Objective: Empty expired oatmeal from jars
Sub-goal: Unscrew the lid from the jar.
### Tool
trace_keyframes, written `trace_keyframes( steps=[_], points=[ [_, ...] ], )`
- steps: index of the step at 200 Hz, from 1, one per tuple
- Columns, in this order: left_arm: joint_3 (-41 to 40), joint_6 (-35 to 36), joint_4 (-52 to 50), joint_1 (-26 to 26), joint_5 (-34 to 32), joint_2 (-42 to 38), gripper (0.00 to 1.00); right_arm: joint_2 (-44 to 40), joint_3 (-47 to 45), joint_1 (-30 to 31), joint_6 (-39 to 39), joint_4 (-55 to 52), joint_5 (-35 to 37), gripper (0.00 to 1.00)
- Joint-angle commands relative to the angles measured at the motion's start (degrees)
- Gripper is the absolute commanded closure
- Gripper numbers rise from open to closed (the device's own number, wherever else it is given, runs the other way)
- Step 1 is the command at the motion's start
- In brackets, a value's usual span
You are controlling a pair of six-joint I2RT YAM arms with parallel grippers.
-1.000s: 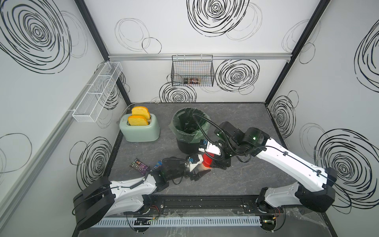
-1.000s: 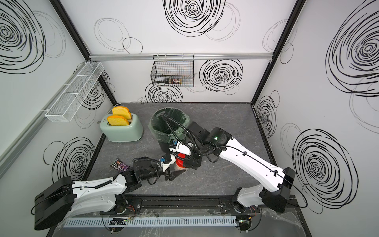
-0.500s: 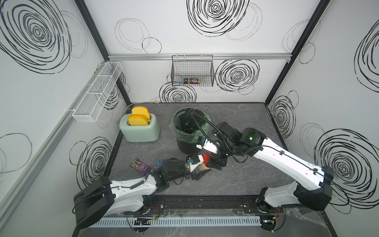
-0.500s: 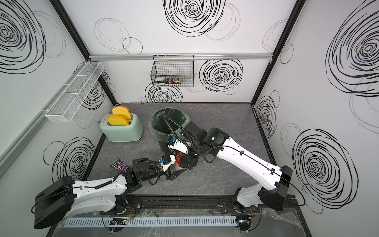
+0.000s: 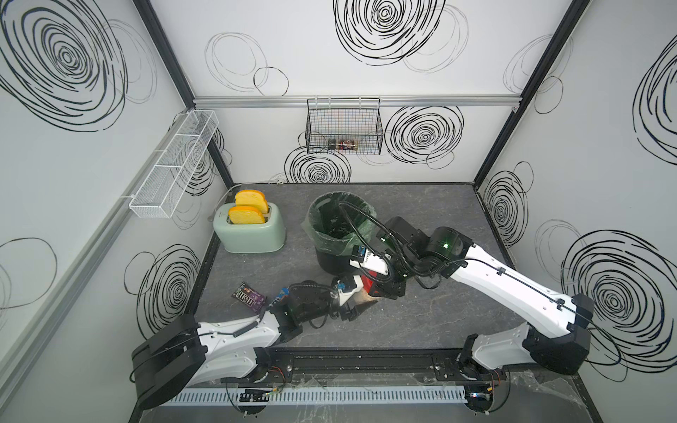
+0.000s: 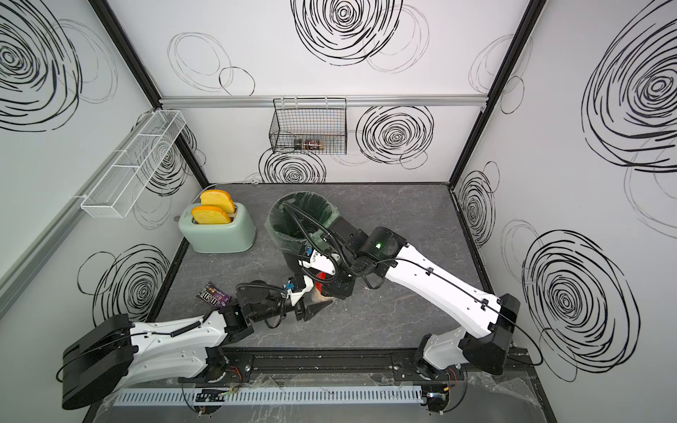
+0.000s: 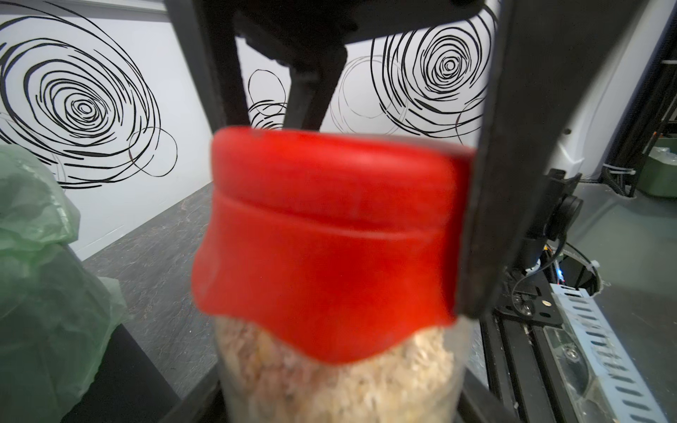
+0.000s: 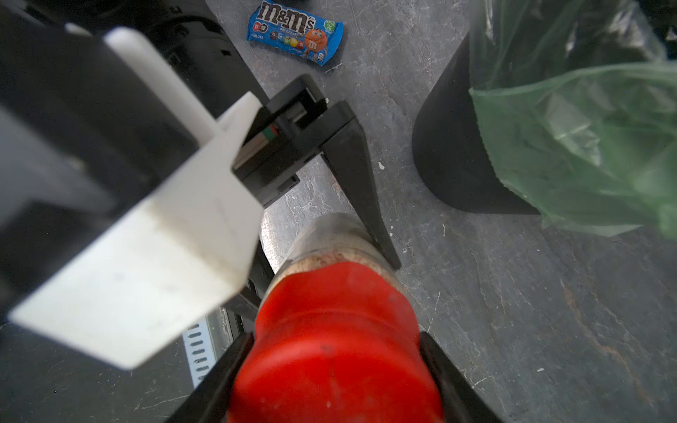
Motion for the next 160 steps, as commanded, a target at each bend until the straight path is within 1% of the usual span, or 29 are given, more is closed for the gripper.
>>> trace_keyframes(
  steps=[1,29,45,61,79,103,125,131,144,160],
  points=[
    [2.3,0.2,8.2,-0.2,13.4,-2.2,0.50,-1.6,-0.5,-0.1,-11.8,-2.0,2.7,0.98],
    [2.6,-0.6,8.8,0.4,18.4,-1.8,0.50,-3.7,-2.0,0.2,-16.7,-2.2,3.9,0.98],
    [3.1,-1.2,8.6,0.5,20.7,-1.3,0.50,-4.3,-3.5,0.4,-20.2,-2.6,2.4,0.97],
    [3.7,-1.4,7.8,0.5,21.5,-0.6,0.51,-4.4,-5.1,1.5,-21.4,-2.4,4.7,0.97],
    [3.2,-1.5,9.5,0.2,20.3,0.2,0.53,-4.1,-4.9,2.2,-20.8,-1.9,5.3,0.96],
    [2.2,-1.6,12.9,-0.2,17.3,1.4,0.58,-3.8,-3.1,2.5,-17.2,-1.4,6.5,0.96],
    [0.4,-1.8,19.7,-0.8,13.6,3.0,0.62,-4.1,-2.1,2.5,-15.6,-0.7,7.3,0.98],
    [-0.2,-2.1,22.2,-1.0,12.4,3.7,0.60,-4.0,-1.9,2.5,-14.4,-0.3,7.5,0.99],
    [-0.4,-2.7,25.1,-1.2,11.5,5.7,0.48,-3.6,-1.8,2.5,-12.3,0.2,6.8,1.00],
    [0.2,-2.8,26.1,-1.8,11.2,7.9,0.39,-3.2,-1.8,2.5,-10.5,0.4,6.7,1.00]
  ],
)
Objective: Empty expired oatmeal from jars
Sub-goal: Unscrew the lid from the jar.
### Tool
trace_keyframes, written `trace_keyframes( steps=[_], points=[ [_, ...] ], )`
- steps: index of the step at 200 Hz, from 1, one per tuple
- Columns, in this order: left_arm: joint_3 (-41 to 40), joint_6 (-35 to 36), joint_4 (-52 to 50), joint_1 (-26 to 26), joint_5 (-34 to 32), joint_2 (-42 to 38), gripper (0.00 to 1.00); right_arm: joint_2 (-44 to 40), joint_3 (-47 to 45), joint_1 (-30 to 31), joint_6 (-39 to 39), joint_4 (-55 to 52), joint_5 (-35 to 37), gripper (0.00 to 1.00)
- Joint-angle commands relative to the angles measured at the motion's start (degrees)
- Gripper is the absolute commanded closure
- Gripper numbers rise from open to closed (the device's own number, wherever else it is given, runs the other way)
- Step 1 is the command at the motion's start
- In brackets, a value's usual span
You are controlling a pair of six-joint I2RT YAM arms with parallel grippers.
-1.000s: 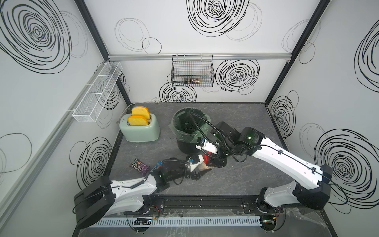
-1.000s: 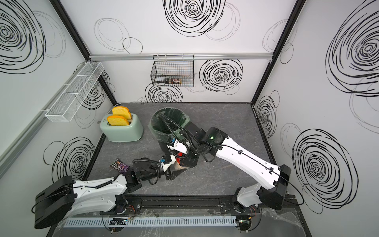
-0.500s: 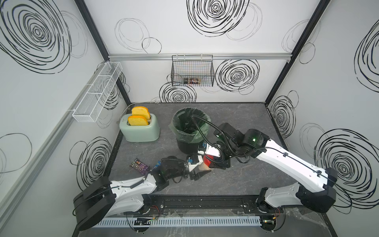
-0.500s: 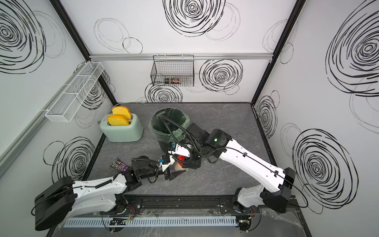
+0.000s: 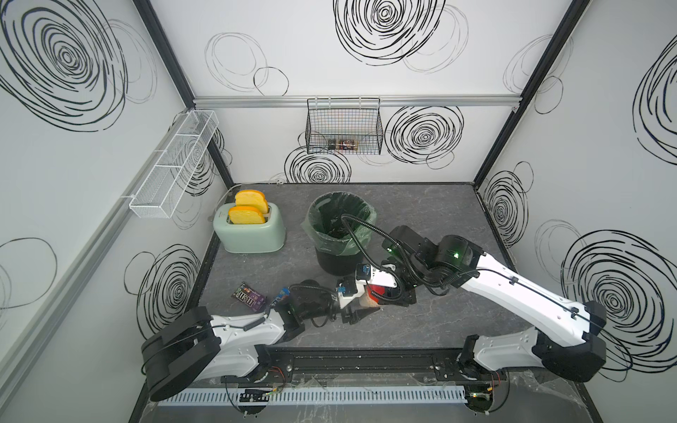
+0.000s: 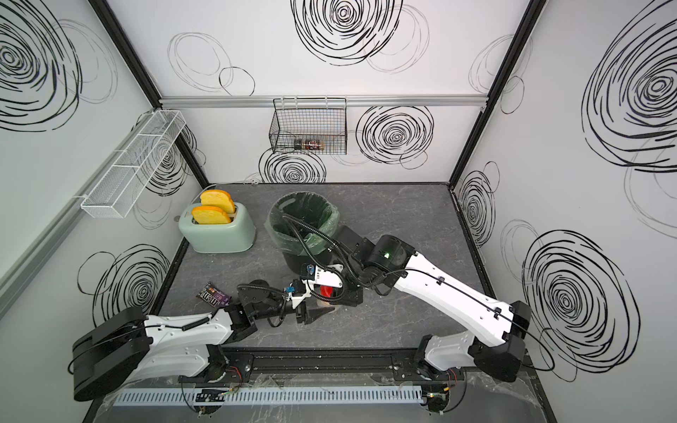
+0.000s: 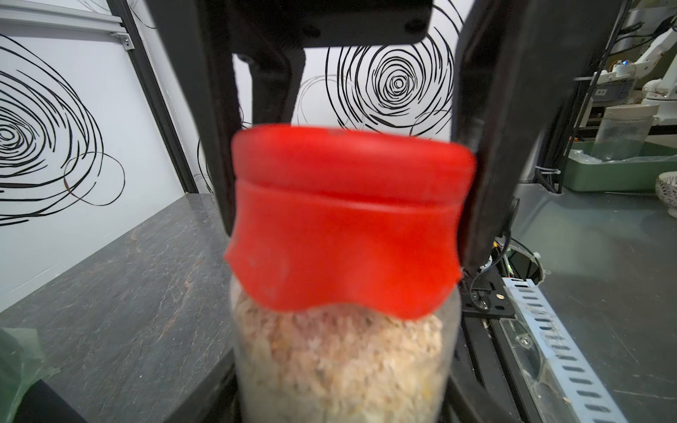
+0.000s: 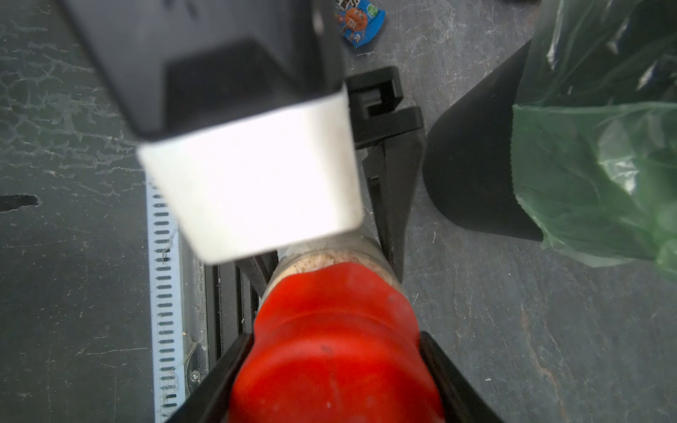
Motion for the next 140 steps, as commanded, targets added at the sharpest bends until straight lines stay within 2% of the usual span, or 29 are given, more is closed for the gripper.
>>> trace_keyframes(
  steps=[1,10,78,140],
  points=[
    [1.0,-2.1,16.2,-2.1,2.7,1.8,0.38,0.9,1.3,-0.1,0.6,2.1,4.4,1.00],
    [1.0,-2.6,17.9,-2.5,2.4,2.8,0.31,1.0,1.4,-0.2,0.9,2.0,4.7,1.00],
    [3.7,-3.9,20.8,-4.3,3.3,7.6,0.06,-0.3,2.9,-1.9,2.6,3.7,3.7,1.00],
    [3.0,-4.7,24.6,-4.1,2.0,10.1,0.06,-2.1,3.7,-3.7,3.8,5.3,1.1,1.00]
  ],
)
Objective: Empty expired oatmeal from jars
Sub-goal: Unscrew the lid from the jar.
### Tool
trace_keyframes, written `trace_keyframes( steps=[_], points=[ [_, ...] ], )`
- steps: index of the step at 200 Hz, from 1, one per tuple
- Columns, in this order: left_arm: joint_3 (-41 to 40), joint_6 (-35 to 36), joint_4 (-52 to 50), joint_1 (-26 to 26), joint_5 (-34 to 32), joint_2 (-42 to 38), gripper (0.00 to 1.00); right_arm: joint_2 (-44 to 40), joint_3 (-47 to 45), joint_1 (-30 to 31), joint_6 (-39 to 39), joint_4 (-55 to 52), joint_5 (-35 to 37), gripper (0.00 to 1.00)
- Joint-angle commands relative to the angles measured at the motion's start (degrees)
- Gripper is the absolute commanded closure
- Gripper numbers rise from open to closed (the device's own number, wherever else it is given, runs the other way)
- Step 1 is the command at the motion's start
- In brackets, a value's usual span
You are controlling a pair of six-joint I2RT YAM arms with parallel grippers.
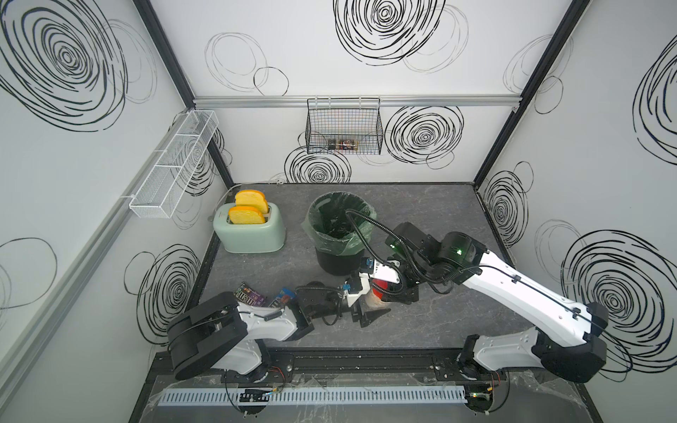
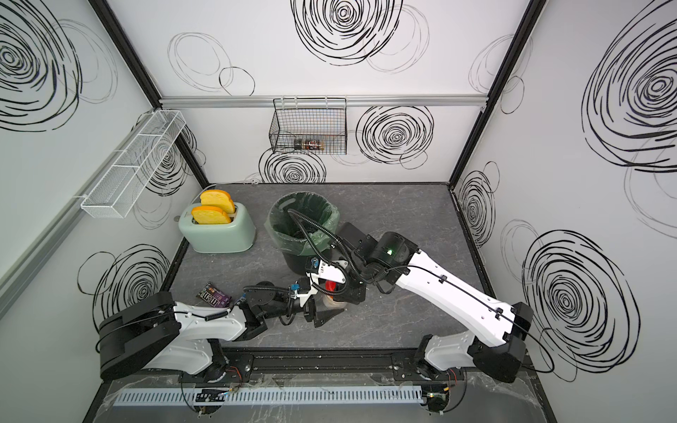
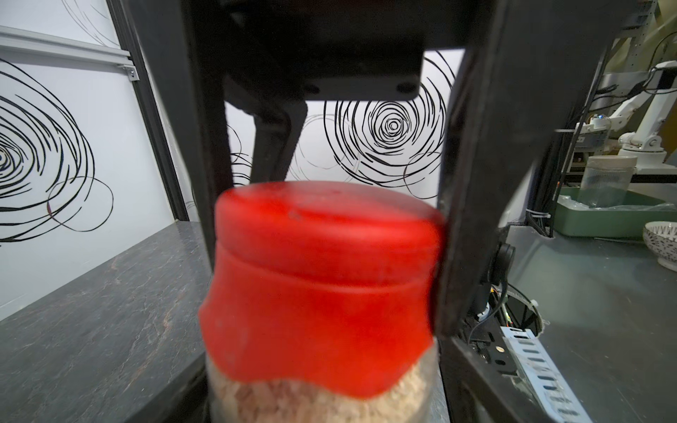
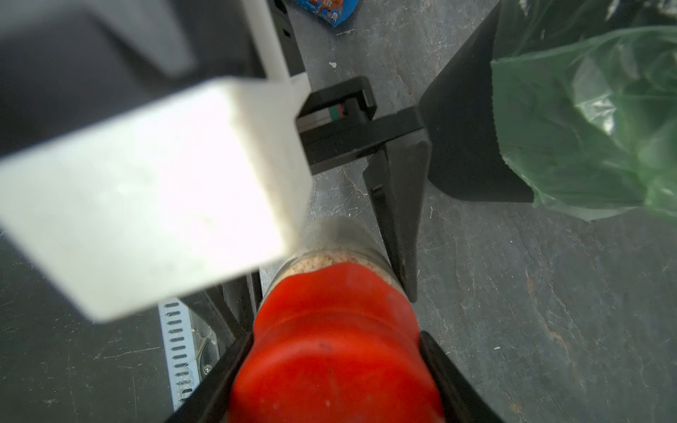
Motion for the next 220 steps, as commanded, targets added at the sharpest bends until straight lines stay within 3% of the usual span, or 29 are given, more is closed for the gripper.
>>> trace_keyframes(
  steps=[1,163,183,220],
  points=[
    [0.8,-0.6,10.7,-1.6,3.6,0.6,0.06,-2.0,2.5,-1.6,0.0,7.4,0.3,1.00],
    [0.8,0.1,11.7,1.1,1.5,4.6,0.03,-5.7,0.2,-1.4,0.6,10.1,-1.9,1.00],
    [1.0,-0.2,11.7,1.1,1.8,5.2,0.08,-6.5,-0.5,-1.3,0.8,11.6,-2.0,1.00],
    [0.7,0.0,11.3,1.1,1.8,4.4,0.29,-6.6,-1.0,-1.2,0.8,10.8,-2.1,1.00]
  ],
)
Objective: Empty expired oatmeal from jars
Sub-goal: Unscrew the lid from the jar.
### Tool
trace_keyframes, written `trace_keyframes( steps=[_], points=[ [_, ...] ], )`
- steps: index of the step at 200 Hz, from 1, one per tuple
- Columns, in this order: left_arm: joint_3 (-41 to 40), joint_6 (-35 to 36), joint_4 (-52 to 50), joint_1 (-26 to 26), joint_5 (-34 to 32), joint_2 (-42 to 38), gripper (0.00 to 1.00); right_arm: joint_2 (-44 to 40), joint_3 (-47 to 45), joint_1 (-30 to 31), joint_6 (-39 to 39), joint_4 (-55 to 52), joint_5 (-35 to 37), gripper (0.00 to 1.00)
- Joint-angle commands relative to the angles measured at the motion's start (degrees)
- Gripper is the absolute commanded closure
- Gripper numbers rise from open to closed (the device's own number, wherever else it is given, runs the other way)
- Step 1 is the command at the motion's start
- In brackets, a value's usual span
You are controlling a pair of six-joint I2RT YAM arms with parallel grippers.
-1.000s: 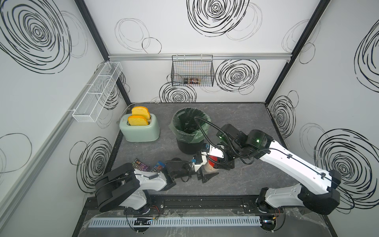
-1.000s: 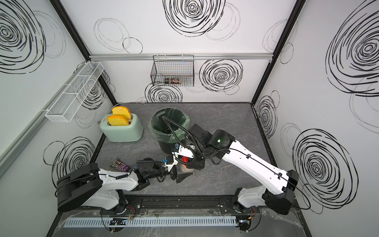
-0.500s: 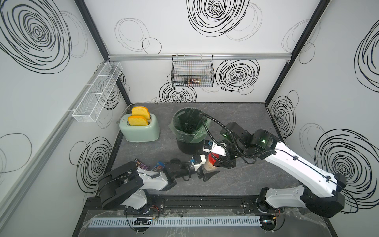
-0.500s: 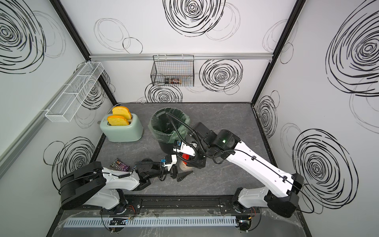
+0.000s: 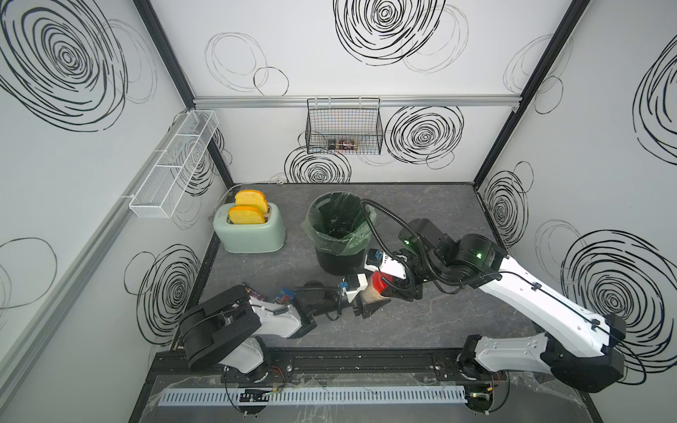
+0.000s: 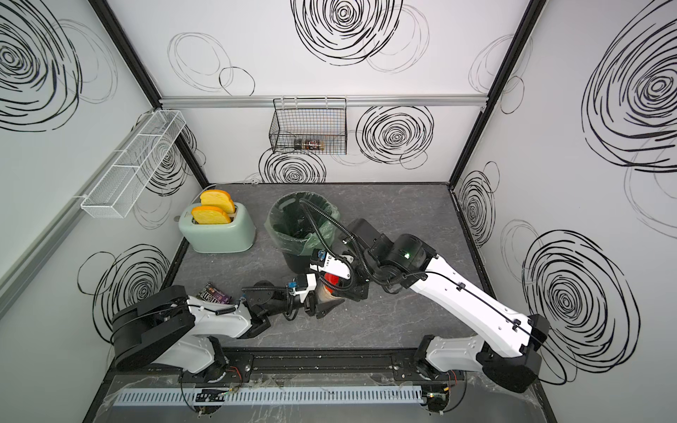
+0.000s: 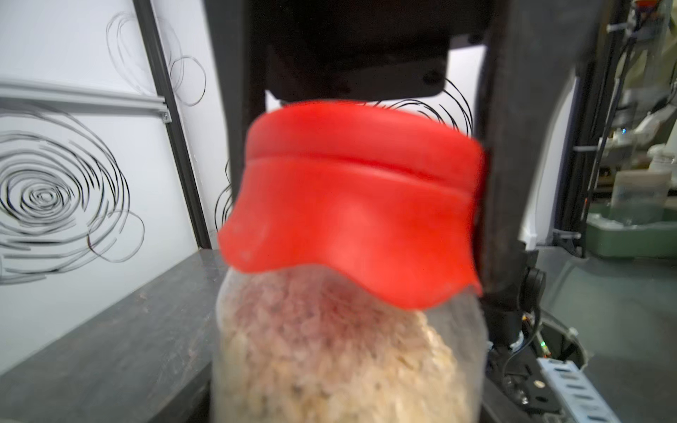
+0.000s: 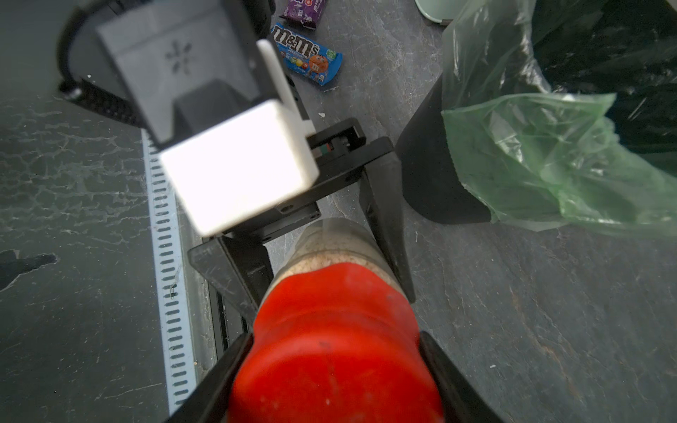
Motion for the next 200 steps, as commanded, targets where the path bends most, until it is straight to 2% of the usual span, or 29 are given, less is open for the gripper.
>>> trace_keyframes(
  steps=[1,25,40,55,65,86,103,148,170,200],
  points=[
    [0.2,-0.5,2.3,-0.4,2.5,-0.2,0.30,-2.0,-0.2,0.3,-1.1,6.6,0.6,1.00],
    [0.4,0.4,0.9,-0.5,2.5,-0.7,0.43,-2.2,-0.7,0.3,-1.1,6.8,0.8,1.00],
    [0.0,0.4,2.0,-0.6,1.9,-0.8,0.46,-2.1,-0.7,0.7,-1.2,6.7,1.2,1.00],
    [-0.7,0.4,3.4,-0.7,1.2,-0.7,0.49,-2.2,-0.8,0.9,-1.1,6.6,2.6,0.84],
    [-1.2,0.5,4.8,-0.8,0.4,-0.7,0.50,-2.1,-0.6,1.1,-1.0,6.2,3.1,0.67],
    [-1.9,0.4,7.0,-0.9,-0.8,-0.5,0.51,-1.7,0.4,1.1,-0.3,5.3,4.1,0.40],
    [-2.4,0.0,8.8,-0.9,-1.7,-0.2,0.52,-1.5,1.1,1.1,0.3,5.1,5.6,0.30],
    [-3.1,0.2,11.3,-1.0,-4.4,0.6,0.52,1.3,6.1,0.9,2.2,1.6,5.8,0.20],
    [-3.7,0.5,13.8,-1.6,-6.2,1.9,0.52,2.8,8.6,1.1,3.8,0.9,6.3,0.08],
    [-4.1,2.2,15.4,-2.7,-9.9,2.1,0.52,4.8,9.6,1.7,7.0,-1.6,6.7,0.03]
  ],
)
